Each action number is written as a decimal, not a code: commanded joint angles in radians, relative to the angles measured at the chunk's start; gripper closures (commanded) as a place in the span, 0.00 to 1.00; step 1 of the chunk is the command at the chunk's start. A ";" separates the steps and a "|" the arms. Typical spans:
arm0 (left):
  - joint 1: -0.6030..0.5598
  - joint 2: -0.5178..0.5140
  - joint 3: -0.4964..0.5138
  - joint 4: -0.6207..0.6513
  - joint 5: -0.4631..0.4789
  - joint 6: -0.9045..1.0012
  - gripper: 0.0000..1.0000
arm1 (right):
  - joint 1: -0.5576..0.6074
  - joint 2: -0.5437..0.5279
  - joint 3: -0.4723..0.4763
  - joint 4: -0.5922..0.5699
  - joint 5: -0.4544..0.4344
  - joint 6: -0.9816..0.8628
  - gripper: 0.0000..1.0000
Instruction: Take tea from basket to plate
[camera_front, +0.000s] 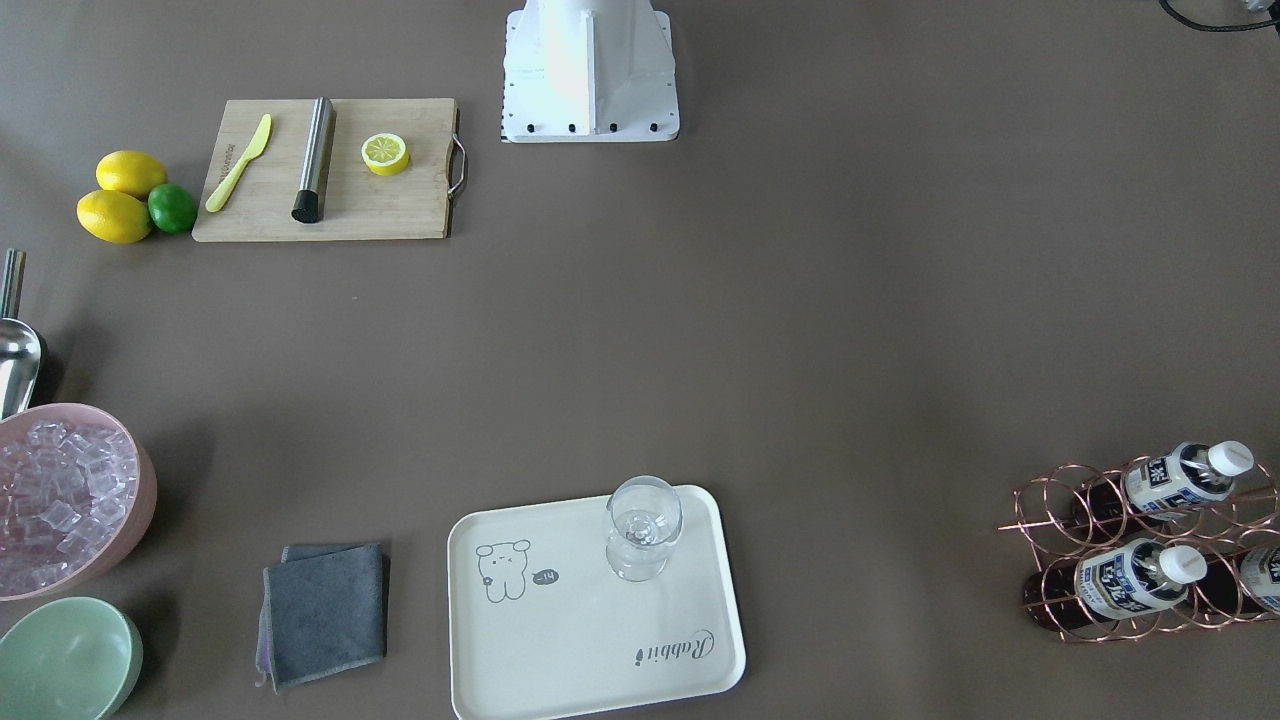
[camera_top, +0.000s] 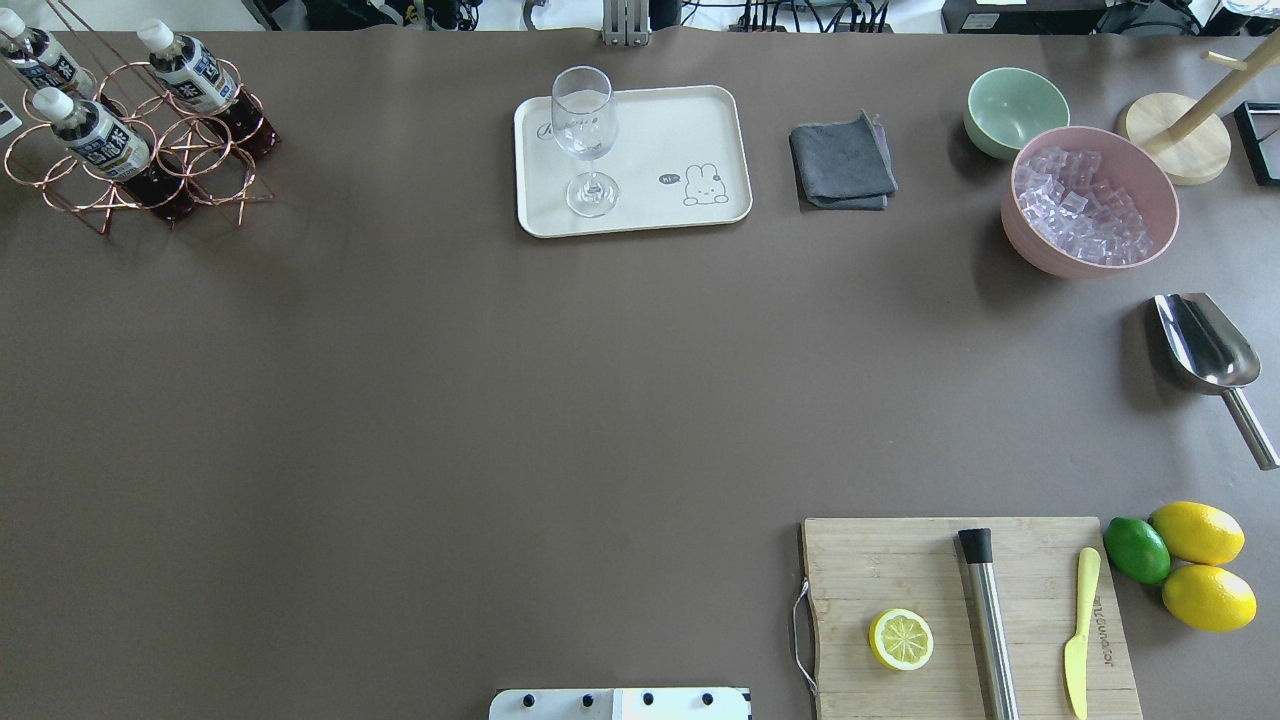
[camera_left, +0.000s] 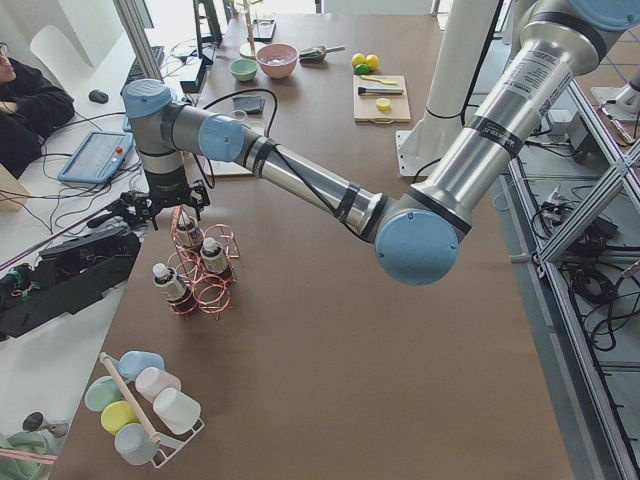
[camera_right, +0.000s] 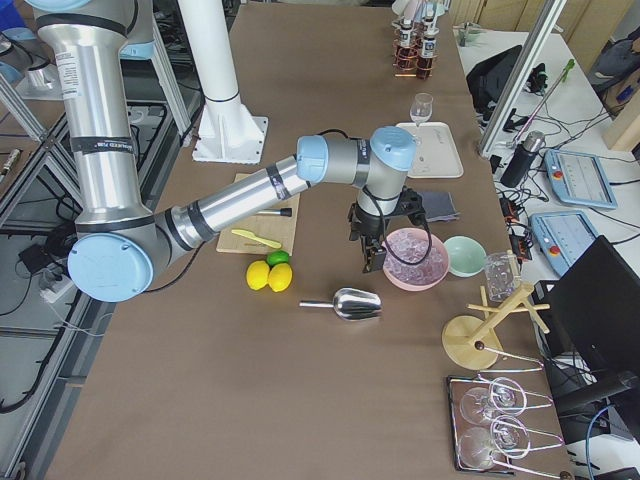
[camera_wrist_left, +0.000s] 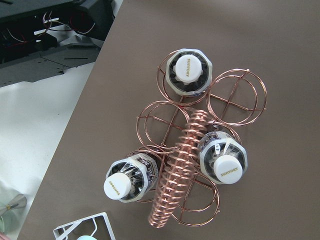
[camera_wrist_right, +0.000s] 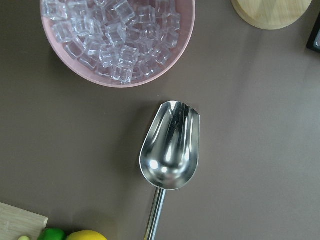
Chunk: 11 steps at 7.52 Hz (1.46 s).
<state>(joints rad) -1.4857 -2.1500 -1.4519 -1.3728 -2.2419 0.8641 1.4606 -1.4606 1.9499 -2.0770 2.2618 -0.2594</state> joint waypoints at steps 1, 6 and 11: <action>-0.007 -0.036 0.059 0.000 -0.002 0.043 0.02 | -0.036 0.040 0.018 0.000 0.069 0.105 0.00; 0.076 -0.060 0.088 0.000 -0.002 0.047 0.02 | -0.154 0.112 0.055 -0.002 0.061 0.252 0.00; 0.058 -0.056 0.090 -0.005 -0.002 0.064 0.03 | -0.184 0.146 0.066 -0.058 0.048 0.336 0.00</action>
<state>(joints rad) -1.4264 -2.2063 -1.3621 -1.3773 -2.2449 0.9221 1.2806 -1.3204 2.0121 -2.1286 2.3128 0.0568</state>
